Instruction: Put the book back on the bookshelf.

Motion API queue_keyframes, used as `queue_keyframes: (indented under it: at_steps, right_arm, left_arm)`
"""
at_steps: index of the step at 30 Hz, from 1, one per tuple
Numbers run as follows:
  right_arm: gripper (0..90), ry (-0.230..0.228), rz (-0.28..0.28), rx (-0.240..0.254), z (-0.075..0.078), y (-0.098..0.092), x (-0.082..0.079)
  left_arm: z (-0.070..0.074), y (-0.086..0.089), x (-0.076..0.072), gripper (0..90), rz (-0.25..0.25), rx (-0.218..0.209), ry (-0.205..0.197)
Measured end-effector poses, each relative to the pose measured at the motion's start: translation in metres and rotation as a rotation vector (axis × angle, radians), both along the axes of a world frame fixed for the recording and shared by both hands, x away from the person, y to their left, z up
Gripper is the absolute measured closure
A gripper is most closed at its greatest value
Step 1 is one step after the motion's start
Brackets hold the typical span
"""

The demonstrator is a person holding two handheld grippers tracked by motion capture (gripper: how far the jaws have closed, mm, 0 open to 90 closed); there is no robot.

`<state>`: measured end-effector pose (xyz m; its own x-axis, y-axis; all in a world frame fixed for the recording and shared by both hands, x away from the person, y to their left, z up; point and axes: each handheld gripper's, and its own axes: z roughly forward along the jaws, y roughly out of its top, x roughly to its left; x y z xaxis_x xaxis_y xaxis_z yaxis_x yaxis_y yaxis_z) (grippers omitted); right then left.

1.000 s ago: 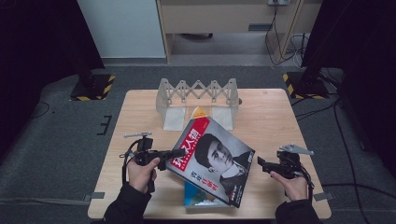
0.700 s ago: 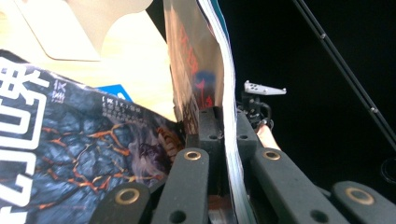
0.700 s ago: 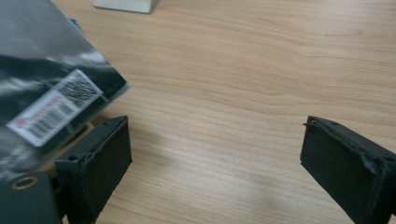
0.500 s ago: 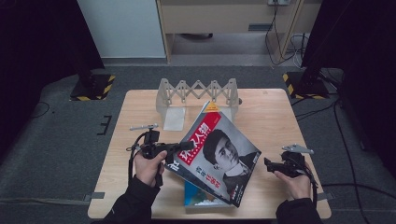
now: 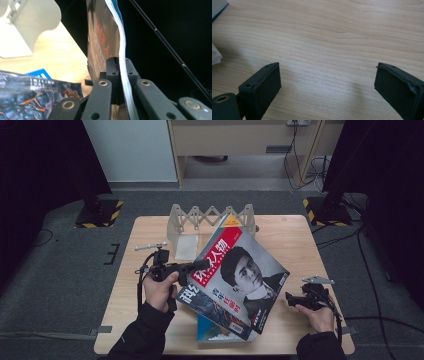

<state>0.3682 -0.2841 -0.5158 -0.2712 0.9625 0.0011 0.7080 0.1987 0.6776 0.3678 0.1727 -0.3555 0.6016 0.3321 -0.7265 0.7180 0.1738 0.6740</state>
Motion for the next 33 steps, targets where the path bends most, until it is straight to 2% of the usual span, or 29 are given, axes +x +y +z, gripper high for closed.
queue_keyframes:
  at_steps: [7,12,17,23,26,33]
  right_arm:
    - [5.8,0.04,0.027,-0.014,-0.009,0.0,0.003]
    - [5.3,0.059,0.035,-0.023,-0.013,0.0,0.003]
    - [4.1,0.047,0.038,-0.009,-0.016,-0.002,0.003]
    - [1.4,0.004,0.036,0.005,-0.02,-0.002,0.001]
    - [0.4,-0.033,0.037,0.013,-0.024,-0.002,0.0]
    - [0.3,-0.032,0.034,0.013,-0.024,-0.002,0.0]
  left_arm:
    - [0.011,0.019,0.004,86.1,0.081,0.034,-0.039]
    - [0.016,0.036,0.008,86.1,0.133,0.021,-0.051]
    - [0.025,0.051,0.007,86.1,0.172,0.03,-0.08]
    - [0.034,0.066,0.005,86.1,0.215,0.054,-0.105]
    - [0.037,0.072,0.006,86.1,0.234,0.051,-0.111]
    - [0.051,0.09,0.009,86.1,0.287,0.038,-0.137]
